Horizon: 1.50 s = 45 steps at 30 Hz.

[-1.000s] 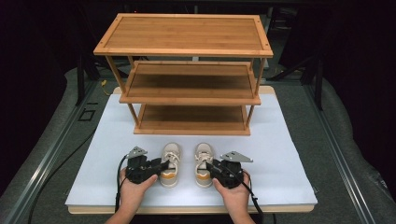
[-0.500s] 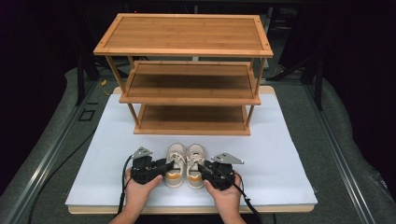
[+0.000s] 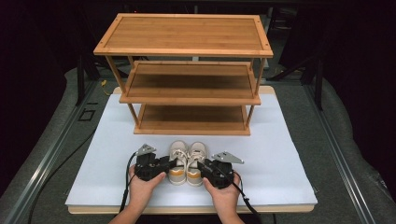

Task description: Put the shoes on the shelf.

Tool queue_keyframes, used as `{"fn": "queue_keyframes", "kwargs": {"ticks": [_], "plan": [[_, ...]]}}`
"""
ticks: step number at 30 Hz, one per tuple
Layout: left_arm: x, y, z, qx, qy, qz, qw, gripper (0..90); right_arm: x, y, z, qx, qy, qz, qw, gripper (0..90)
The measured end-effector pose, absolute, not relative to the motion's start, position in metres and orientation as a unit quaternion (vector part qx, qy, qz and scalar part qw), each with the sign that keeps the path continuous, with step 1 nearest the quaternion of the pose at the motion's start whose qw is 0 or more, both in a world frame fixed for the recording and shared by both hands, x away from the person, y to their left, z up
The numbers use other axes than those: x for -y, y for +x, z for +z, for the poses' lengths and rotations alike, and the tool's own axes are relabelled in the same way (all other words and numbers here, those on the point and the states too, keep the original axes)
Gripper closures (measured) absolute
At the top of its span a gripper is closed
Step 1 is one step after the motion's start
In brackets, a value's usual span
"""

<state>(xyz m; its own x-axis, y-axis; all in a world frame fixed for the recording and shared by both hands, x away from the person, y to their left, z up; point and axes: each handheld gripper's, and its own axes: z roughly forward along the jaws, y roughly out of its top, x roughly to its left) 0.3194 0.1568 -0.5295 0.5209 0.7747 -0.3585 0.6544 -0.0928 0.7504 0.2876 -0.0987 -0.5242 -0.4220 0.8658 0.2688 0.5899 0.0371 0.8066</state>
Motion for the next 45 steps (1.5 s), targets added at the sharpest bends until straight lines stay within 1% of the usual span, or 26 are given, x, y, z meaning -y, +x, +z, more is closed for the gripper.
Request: {"fn": "queue_keyframes", "kwargs": {"ticks": [4,8,14,18,21,25,34,38,45], "plan": [[-0.156,0.322,-0.530,-0.482,0.738,0.070,0.467,55.3,0.100,0.290,-0.525,-0.701,0.523,0.460,0.152,63.4],[-0.157,0.320,-0.531,-0.486,0.733,0.069,0.471,54.0,0.103,0.291,-0.526,-0.697,0.523,0.469,0.146,60.3],[-0.155,0.315,-0.530,-0.488,0.725,0.078,0.480,48.2,0.104,0.289,-0.525,-0.690,0.528,0.472,0.151,54.9],[-0.155,0.310,-0.531,-0.491,0.714,0.091,0.491,48.9,0.101,0.289,-0.527,-0.678,0.537,0.480,0.146,53.5],[-0.156,0.307,-0.533,-0.496,0.704,0.100,0.498,49.3,0.099,0.288,-0.529,-0.670,0.541,0.487,0.149,52.9],[-0.157,0.304,-0.539,-0.507,0.684,0.097,0.515,49.8,0.097,0.287,-0.533,-0.658,0.547,0.493,0.155,52.9],[-0.154,0.303,-0.546,-0.522,0.658,0.092,0.535,48.7,0.099,0.286,-0.542,-0.639,0.562,0.505,0.143,52.5],[-0.154,0.304,-0.548,-0.530,0.651,0.081,0.537,46.7,0.097,0.285,-0.545,-0.627,0.567,0.515,0.144,51.6],[-0.154,0.304,-0.550,-0.529,0.647,0.082,0.543,46.7,0.095,0.283,-0.548,-0.614,0.574,0.520,0.150,51.2]]}}
